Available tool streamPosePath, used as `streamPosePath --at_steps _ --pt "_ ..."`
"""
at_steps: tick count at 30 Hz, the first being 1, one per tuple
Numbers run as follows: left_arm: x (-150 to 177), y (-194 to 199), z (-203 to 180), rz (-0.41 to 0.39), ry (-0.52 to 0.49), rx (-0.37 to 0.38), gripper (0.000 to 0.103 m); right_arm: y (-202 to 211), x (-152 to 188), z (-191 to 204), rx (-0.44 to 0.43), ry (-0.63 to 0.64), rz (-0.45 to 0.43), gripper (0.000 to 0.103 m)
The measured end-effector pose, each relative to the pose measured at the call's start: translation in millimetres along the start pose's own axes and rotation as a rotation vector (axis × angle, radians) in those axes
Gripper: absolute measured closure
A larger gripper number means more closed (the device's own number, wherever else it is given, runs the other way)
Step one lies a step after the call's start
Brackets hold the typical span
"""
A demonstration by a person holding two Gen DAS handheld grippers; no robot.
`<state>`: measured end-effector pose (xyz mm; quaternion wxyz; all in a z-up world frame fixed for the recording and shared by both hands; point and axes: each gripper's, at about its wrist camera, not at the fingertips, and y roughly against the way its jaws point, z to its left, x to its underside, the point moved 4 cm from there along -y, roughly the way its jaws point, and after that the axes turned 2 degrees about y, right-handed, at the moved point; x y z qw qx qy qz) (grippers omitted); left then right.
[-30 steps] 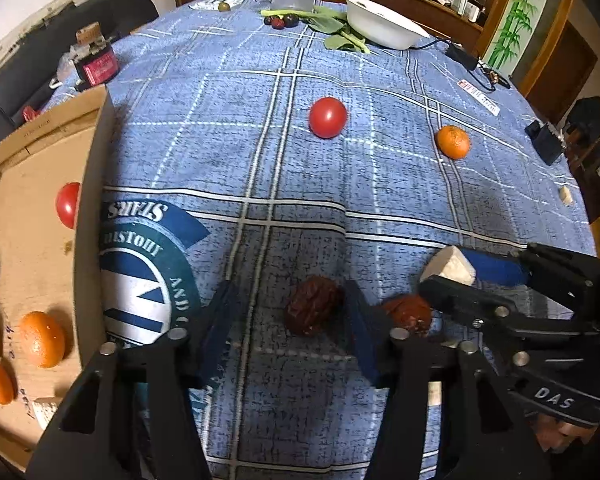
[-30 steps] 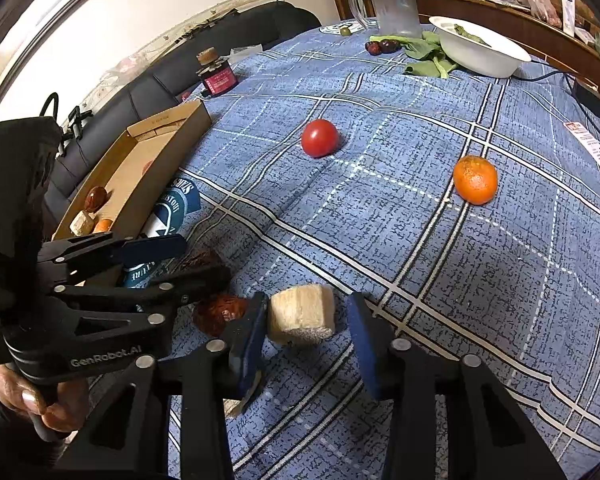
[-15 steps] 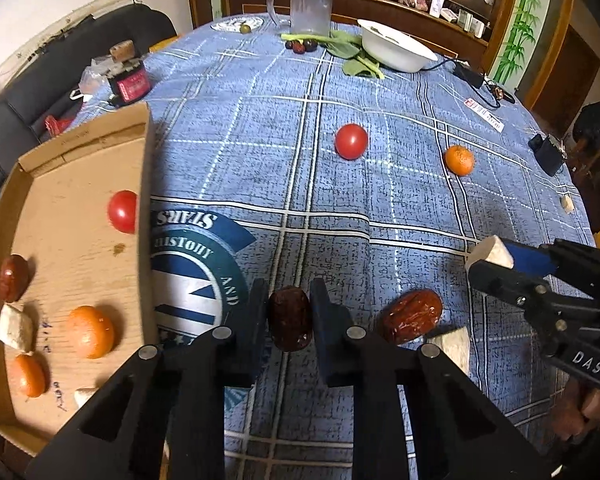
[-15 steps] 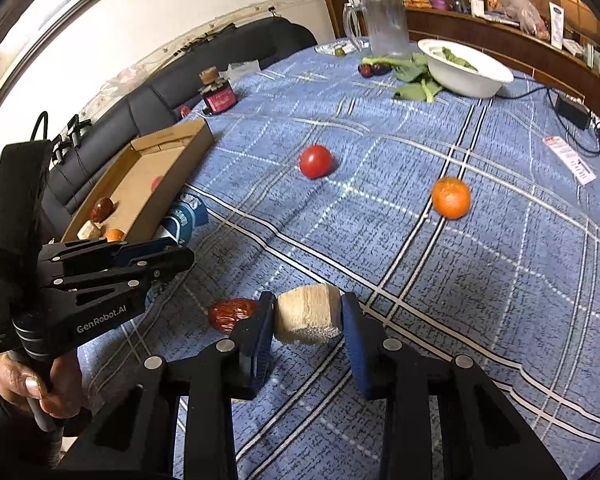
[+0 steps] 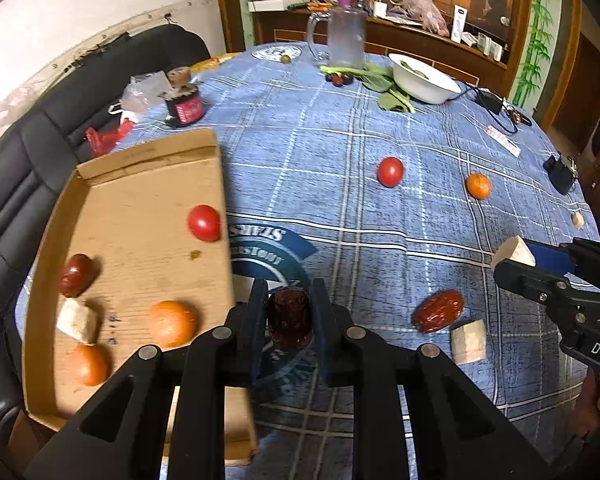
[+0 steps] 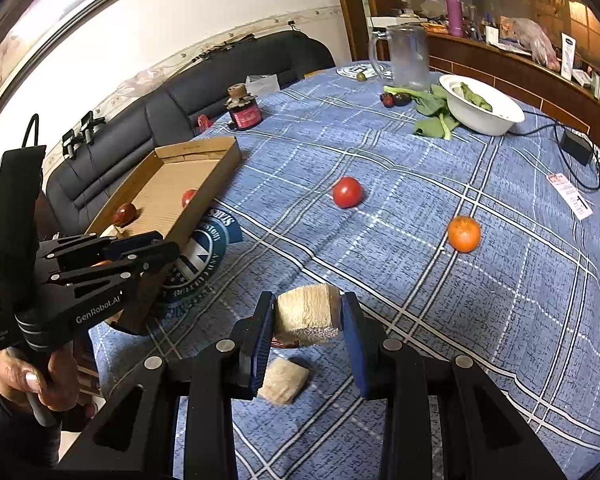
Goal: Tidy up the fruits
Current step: 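Carry the date over the tray with the left tool while the right carries the cube there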
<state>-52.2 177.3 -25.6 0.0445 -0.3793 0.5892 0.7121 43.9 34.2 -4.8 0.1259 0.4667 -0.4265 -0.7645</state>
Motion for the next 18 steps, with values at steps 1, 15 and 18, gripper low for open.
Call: streamPosePath --at_steps 1,15,18 --pt "0.6 1.5 2.3 -0.004 0.004 -0.003 0.085 0.3 -0.6 2.4 -0.001 0.003 -0.001 0.069" --pt "7.3 17.7 32.1 -0.038 0.044 -0.038 0.085 -1.0 -4.7 30.1 -0.012 0.051 0.001 0.069" --pt "7.7 19.3 37.2 -0.042 0.052 -0.041 0.085 -1.1 -5.8 35.5 -0.014 0.059 0.002 0.069"
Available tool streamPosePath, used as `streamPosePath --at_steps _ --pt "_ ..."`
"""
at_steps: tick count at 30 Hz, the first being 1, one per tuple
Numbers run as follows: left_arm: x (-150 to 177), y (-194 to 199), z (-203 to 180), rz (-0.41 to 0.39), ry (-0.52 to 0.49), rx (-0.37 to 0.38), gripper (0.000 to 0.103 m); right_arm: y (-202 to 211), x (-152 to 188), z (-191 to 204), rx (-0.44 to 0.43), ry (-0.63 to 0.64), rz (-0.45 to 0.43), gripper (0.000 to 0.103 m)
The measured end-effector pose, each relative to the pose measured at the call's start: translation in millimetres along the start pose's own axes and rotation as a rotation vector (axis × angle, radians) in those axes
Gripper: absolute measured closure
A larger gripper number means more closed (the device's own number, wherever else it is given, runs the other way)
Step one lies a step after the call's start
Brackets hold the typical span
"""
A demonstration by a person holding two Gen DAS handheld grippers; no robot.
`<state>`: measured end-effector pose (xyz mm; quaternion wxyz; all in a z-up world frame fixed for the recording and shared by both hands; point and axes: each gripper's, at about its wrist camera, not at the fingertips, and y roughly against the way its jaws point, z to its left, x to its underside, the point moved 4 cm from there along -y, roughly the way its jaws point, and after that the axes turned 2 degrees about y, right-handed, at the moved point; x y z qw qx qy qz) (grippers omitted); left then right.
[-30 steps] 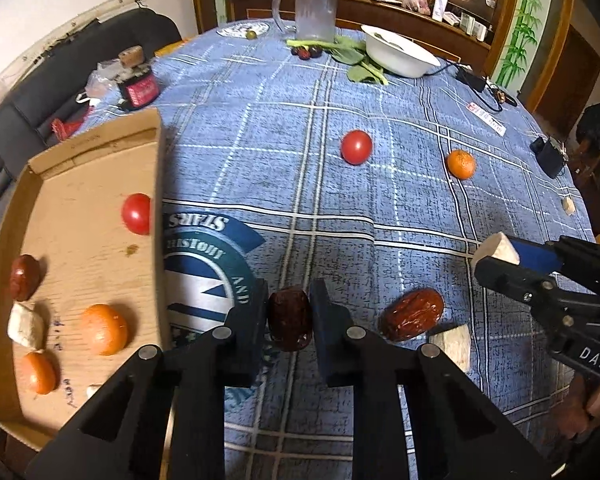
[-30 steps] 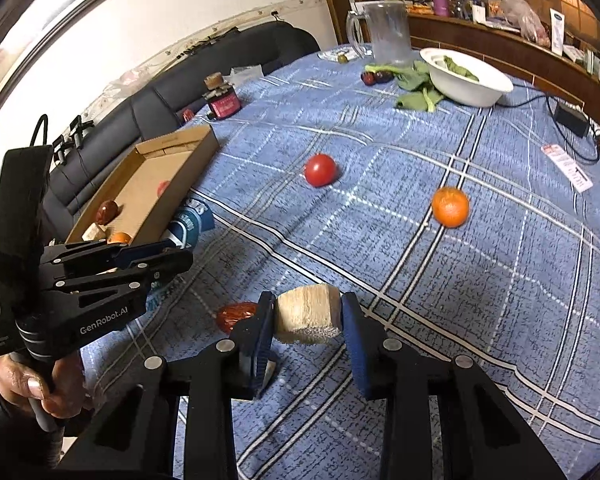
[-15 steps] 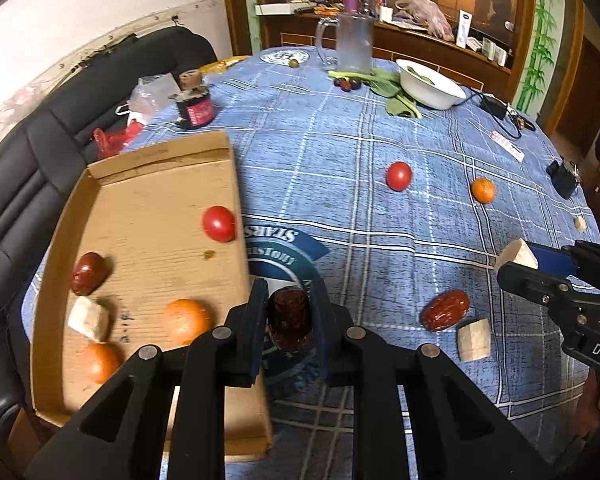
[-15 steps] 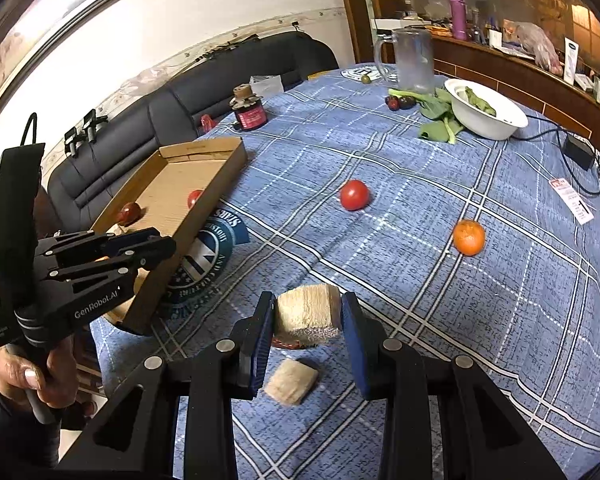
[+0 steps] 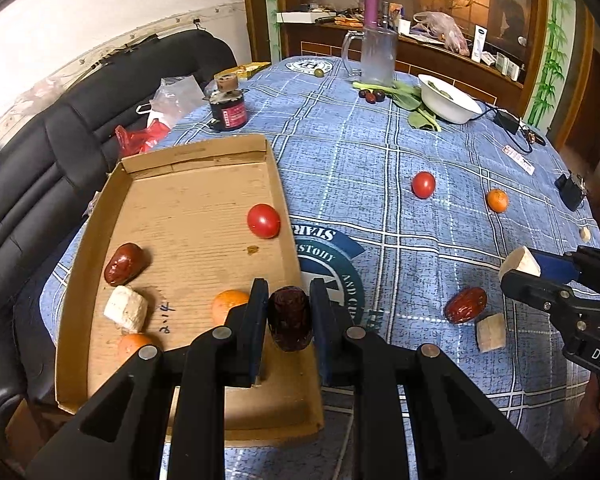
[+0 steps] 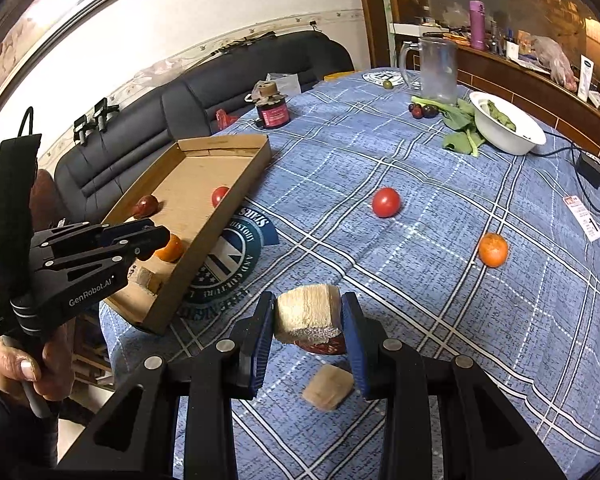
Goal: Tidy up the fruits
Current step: 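Carry the date over the tray with the left tool while the right carries the cube there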
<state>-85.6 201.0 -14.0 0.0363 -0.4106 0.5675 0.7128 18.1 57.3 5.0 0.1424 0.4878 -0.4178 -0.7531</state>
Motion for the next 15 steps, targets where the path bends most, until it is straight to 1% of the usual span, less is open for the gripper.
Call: streamPosePath --at_steps 15 --pt "1.4 3.9 29.2 -0.015 0.04 -0.022 0.085 -10.9 -9.8 25.7 -0.016 0.046 0.008 0.069"
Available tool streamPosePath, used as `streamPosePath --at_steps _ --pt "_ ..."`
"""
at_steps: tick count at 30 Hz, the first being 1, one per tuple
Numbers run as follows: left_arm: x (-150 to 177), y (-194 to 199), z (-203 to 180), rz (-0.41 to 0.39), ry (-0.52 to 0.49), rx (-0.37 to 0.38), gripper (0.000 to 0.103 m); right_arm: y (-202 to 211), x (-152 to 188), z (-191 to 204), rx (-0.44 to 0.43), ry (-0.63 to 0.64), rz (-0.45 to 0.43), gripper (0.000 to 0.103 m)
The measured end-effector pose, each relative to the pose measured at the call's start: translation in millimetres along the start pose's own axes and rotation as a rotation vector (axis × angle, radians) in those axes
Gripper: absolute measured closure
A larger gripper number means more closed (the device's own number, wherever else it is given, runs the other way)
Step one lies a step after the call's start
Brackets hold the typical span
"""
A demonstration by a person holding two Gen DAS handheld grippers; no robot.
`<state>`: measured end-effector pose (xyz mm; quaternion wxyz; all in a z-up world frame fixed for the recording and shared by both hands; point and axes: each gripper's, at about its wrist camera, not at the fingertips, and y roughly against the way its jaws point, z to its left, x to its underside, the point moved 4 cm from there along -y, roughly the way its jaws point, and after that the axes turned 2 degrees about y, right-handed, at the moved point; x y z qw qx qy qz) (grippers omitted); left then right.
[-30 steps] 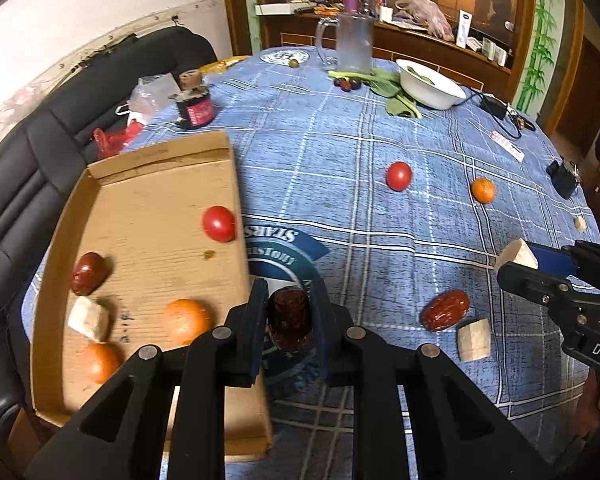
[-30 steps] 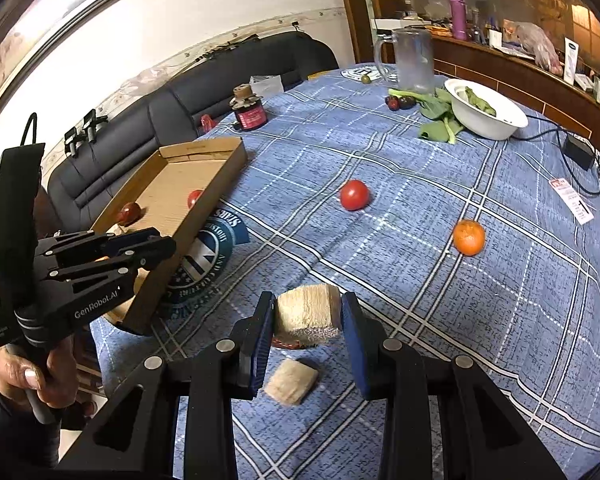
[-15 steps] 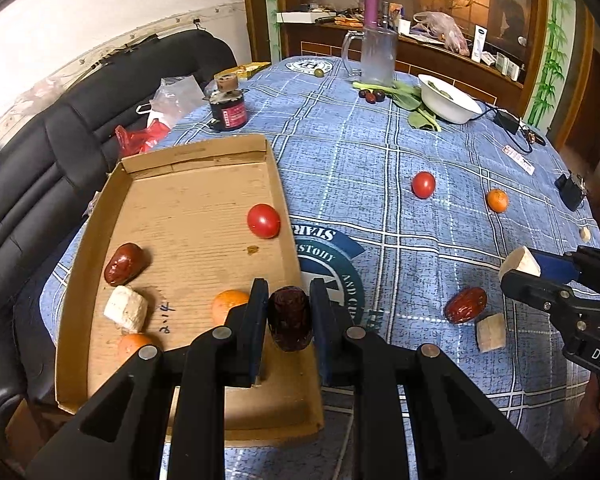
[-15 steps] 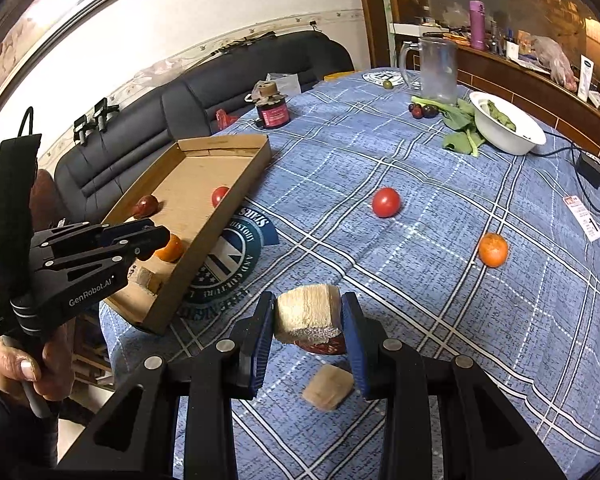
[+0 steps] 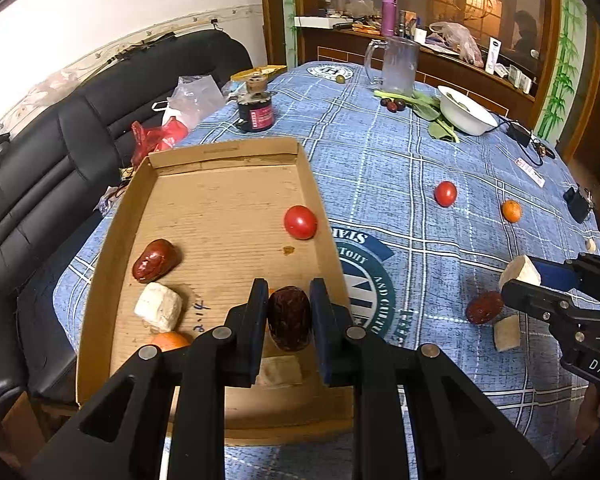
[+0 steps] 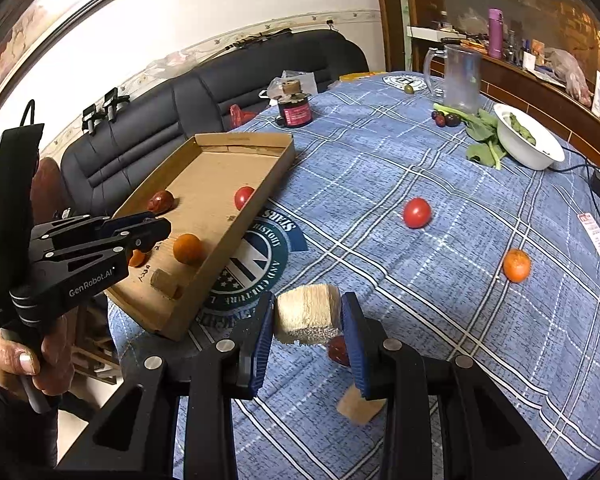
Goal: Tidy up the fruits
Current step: 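Carry the date over the tray with the left tool while the right carries the cube there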
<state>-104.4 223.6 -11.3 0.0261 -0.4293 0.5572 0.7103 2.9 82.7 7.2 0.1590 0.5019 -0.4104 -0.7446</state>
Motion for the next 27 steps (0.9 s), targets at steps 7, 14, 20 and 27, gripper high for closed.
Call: streamPosePath --at_steps 7,14,20,27 --pt "-1.0 -2.4 13.7 -0.003 0.017 -0.013 0.084 -8.3 -6.7 12.3 -0.013 0.022 0.003 0.069" --pt "-3.3 -5.9 29.5 -0.001 0.037 -0.028 0.084 -19.0 -16.4 26.1 -0.031 0.046 0.007 0.069" --pt "-6.0 -11.0 47.9 0.007 0.062 -0.04 0.084 -30.5 -29.7 40.3 -0.057 0.065 0.004 0.069" --pt "-18.6 -13.6 76.6 0.0 0.1 -0.075 0.084 -47.1 -46.2 59.9 -0.097 0.091 0.006 0.069"
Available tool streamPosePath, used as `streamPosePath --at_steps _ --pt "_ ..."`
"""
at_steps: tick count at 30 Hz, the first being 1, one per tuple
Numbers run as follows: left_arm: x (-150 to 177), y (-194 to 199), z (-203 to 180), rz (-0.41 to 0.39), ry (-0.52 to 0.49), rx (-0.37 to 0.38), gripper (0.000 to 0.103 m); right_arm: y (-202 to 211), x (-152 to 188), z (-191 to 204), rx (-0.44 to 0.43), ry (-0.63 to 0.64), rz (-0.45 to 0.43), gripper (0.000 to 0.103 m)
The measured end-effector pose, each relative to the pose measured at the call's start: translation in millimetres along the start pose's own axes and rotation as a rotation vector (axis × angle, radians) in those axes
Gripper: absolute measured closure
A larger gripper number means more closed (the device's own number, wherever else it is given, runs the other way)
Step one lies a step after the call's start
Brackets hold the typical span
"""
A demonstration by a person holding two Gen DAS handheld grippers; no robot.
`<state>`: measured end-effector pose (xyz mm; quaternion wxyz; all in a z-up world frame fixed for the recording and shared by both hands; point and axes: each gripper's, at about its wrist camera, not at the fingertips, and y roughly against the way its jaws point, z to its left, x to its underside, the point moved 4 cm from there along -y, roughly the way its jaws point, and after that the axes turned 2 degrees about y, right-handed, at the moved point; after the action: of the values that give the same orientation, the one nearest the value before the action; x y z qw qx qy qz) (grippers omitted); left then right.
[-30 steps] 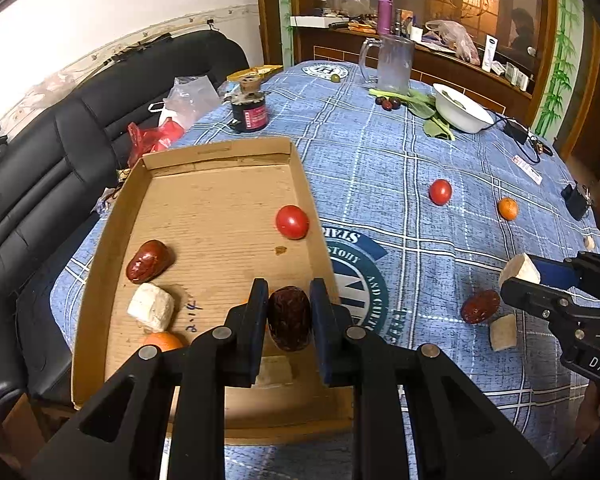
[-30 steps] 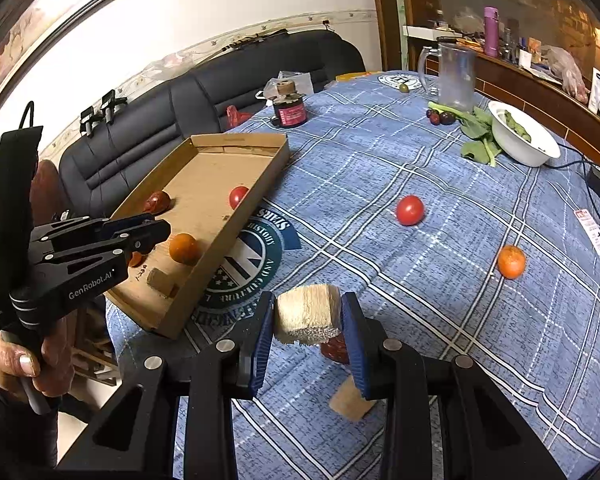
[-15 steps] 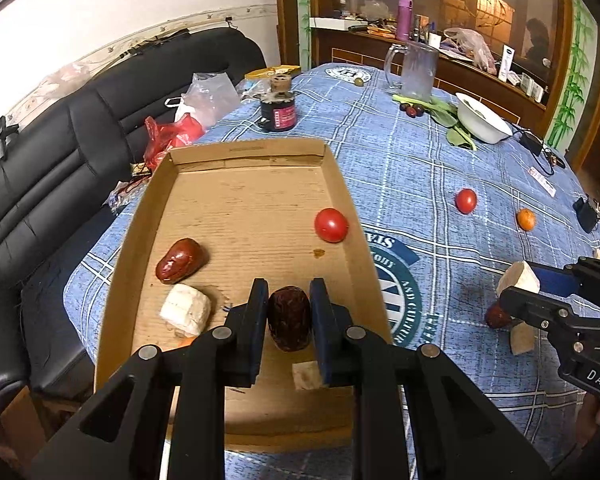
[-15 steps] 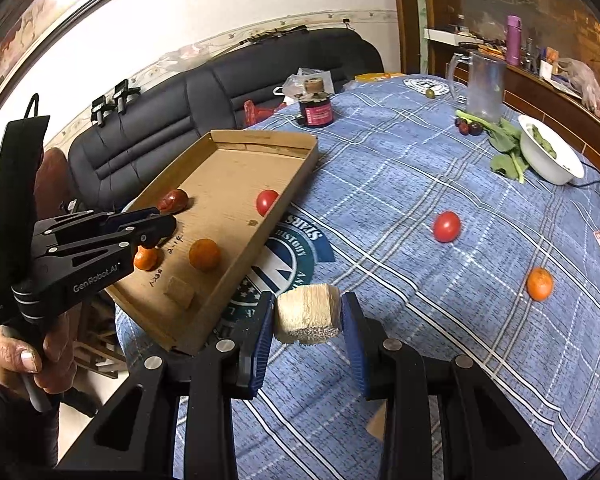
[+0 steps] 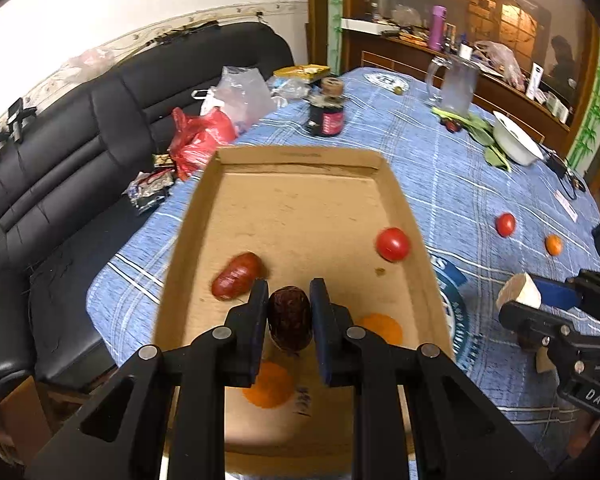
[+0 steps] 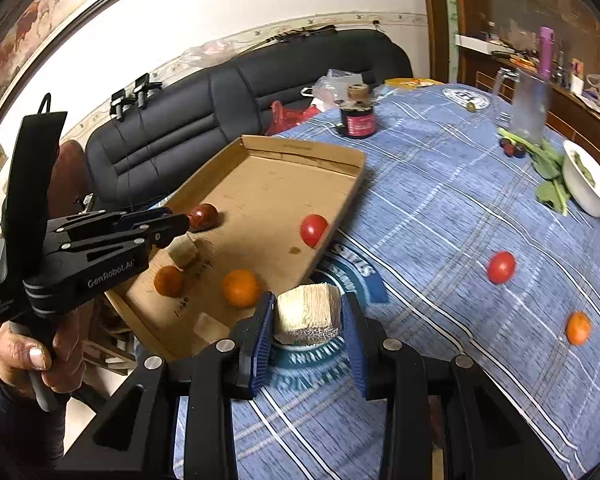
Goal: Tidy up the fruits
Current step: 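Carry the date over the tray with the left tool while the right carries the cube there, then open the left tool to drop the date in the tray while the right releases the cube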
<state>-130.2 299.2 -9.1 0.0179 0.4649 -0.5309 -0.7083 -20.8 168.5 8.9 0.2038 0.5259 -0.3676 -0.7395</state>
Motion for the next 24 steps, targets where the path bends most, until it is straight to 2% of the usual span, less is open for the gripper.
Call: streamPosePath --at_steps 6,13,24 --pt "-7.7 -4.2 19.4 -0.004 0.023 -0.021 0.084 -13.1 -13.8 12.0 -0.027 0.013 -0.001 0.069" --pt "-16.6 -17.5 32.5 0.018 0.051 -0.012 0.084 -28.9 -30.3 21.3 -0.054 0.022 -0.004 0.07" --pt "-43.3 -63.0 44.4 0.102 0.089 0.004 0.084 -79.0 -50.2 32.6 -0.085 0.041 0.057 0.07"
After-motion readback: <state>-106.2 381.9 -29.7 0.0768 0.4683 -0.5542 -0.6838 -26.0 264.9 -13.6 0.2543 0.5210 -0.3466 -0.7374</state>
